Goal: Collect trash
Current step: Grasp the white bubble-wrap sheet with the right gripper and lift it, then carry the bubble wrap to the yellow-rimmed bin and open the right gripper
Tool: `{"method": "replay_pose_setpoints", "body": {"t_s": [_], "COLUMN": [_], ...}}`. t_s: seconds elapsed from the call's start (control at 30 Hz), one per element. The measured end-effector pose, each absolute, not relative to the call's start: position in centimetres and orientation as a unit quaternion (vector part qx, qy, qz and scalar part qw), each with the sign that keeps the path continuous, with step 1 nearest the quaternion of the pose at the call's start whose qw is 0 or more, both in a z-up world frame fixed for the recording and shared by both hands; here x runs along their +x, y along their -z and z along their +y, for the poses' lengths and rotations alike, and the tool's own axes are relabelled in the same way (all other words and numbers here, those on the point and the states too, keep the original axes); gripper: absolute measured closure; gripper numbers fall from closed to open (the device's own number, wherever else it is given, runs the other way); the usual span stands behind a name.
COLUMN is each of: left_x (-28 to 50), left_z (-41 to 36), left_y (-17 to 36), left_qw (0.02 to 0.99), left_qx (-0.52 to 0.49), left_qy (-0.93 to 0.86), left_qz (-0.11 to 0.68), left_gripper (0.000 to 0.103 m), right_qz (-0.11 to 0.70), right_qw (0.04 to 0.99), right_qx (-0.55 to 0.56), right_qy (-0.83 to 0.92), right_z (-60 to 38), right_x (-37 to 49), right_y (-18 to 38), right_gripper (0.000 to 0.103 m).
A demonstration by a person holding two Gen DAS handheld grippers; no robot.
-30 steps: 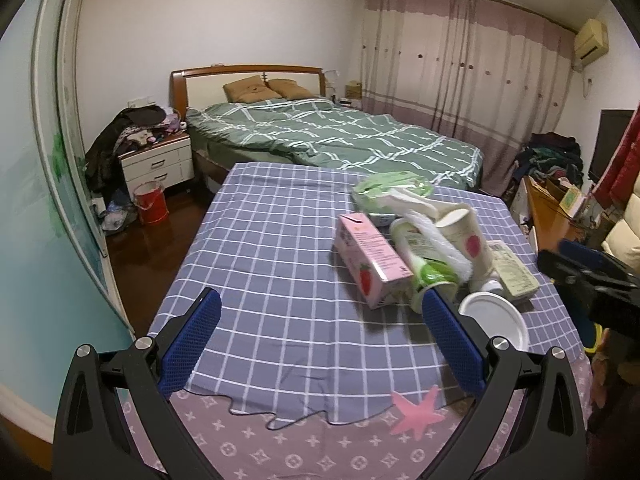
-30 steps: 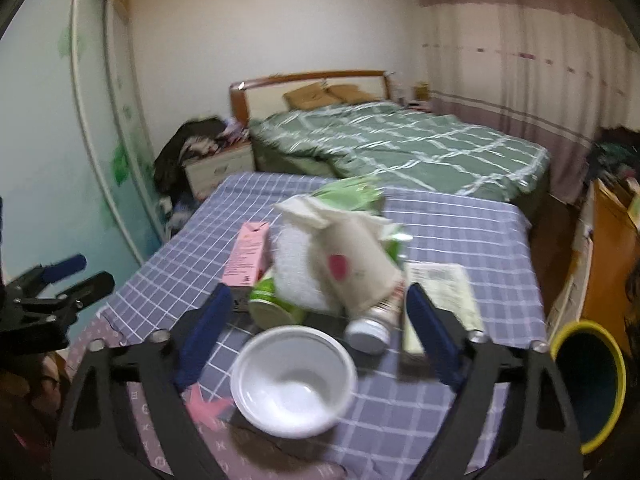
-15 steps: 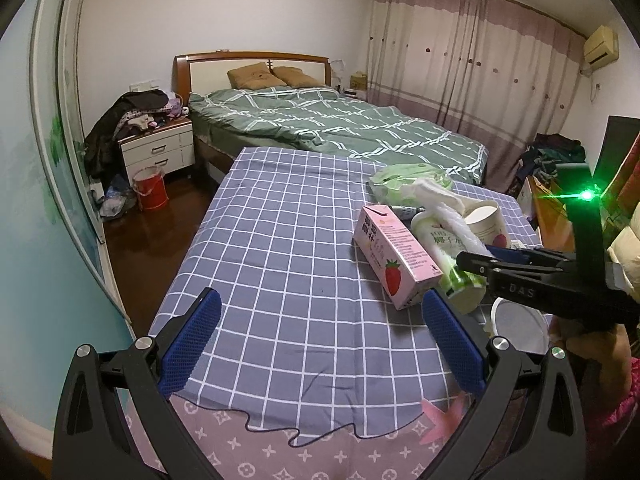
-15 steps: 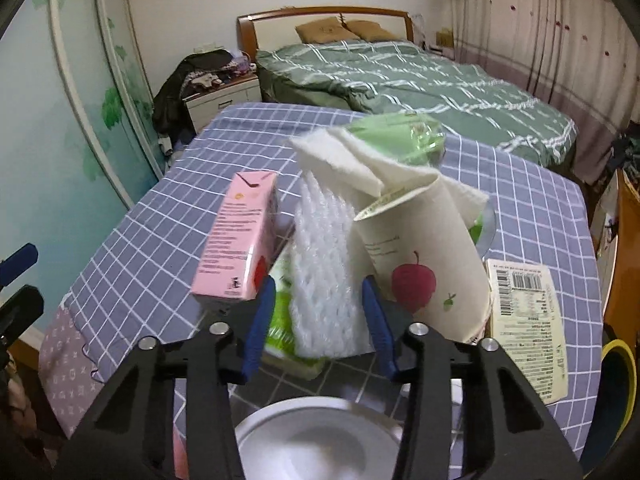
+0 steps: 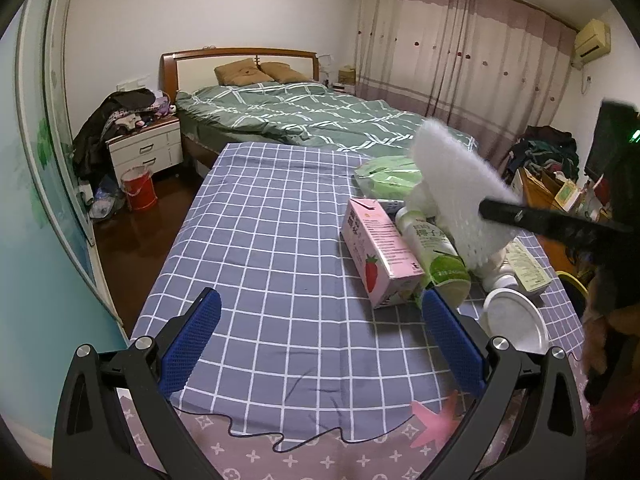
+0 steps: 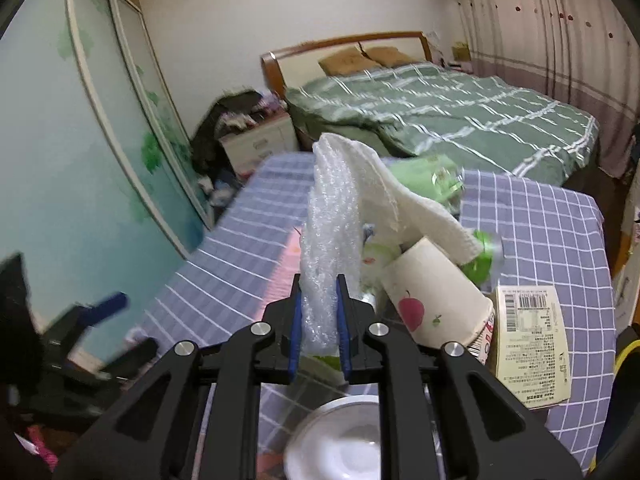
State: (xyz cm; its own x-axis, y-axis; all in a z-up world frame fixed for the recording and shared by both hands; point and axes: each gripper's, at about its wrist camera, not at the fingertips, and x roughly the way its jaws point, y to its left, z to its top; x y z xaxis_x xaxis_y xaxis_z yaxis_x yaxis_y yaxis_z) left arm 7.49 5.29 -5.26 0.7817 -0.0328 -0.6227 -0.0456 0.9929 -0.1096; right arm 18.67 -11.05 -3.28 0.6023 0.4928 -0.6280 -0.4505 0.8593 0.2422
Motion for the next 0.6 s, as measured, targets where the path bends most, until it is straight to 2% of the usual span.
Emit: {"method": "replay_pose_setpoints", "body": {"t_s": [0.27,0.47,0.6], "left_x": [7.3,7.3,7.4], "left_z": [3.1,2.0,1.5], "left_y": [5.3,5.4,5.5], "left_qw": [0.941,0.94,0.938], "left_qx": [-0.043,-0.039,-0.034], "left_qy": [0.032,0.045,0.052], "left_qz": [0.334,0.337,0.342], "left_gripper": [0.004,0.004,0.004], "right_qz": [0.357,0.348,0.353], "right_qw": [0.873,0.896,0.905], "right_qx": [0.082,0.051,0.068], "right_qy": [-0.322,-0.269,-0.226], "right_z": [-13.1,-15.1,-18.2], "right_x": [16.3,15.3,15.0], "right_y": [0.5,0.6,1.3], "right_gripper": [0.088,0.088,0.088]}}
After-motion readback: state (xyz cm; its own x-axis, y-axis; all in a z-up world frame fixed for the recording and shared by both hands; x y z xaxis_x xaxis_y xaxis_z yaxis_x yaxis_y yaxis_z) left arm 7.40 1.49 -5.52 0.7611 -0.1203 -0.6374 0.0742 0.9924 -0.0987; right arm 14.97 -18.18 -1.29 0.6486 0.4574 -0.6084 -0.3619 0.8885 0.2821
